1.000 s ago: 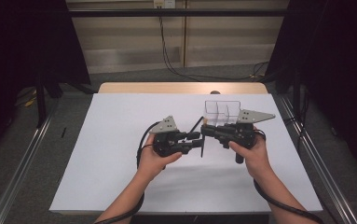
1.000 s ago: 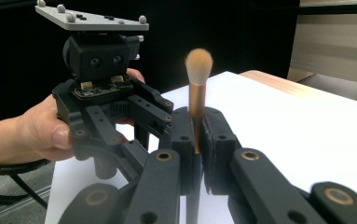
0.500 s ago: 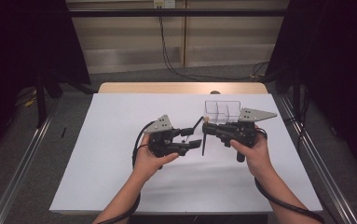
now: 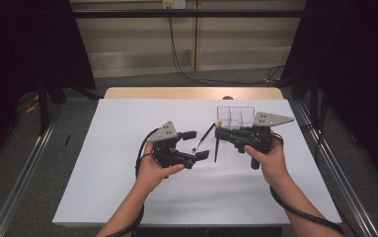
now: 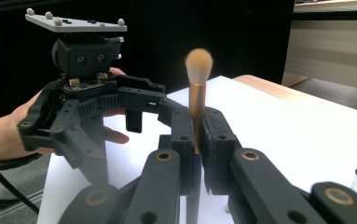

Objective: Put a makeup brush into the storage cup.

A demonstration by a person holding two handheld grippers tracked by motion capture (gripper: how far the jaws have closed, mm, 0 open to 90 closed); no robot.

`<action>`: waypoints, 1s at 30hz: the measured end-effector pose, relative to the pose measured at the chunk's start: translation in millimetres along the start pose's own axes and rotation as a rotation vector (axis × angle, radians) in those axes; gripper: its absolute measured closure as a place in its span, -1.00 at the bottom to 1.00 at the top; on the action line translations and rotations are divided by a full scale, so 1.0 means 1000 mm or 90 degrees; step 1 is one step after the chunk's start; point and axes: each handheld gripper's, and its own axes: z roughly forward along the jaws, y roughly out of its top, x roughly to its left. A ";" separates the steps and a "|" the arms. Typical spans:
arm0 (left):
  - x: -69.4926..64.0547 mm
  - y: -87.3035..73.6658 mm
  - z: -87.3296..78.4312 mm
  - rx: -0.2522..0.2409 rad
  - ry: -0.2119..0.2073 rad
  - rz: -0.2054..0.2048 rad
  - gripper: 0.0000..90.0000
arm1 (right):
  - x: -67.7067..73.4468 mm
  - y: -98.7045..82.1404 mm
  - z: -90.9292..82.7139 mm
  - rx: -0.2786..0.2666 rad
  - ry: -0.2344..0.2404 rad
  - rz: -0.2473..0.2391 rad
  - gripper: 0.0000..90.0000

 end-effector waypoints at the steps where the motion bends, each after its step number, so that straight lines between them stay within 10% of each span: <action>1: 0.001 0.000 -0.001 -0.003 0.002 -0.001 -0.73 | 0.000 0.000 0.000 0.000 0.000 0.000 0.87; 30: 0.018 -0.007 -0.047 -0.026 0.026 0.041 -1.00 | -0.007 0.004 -0.007 -0.015 -0.010 0.000 0.87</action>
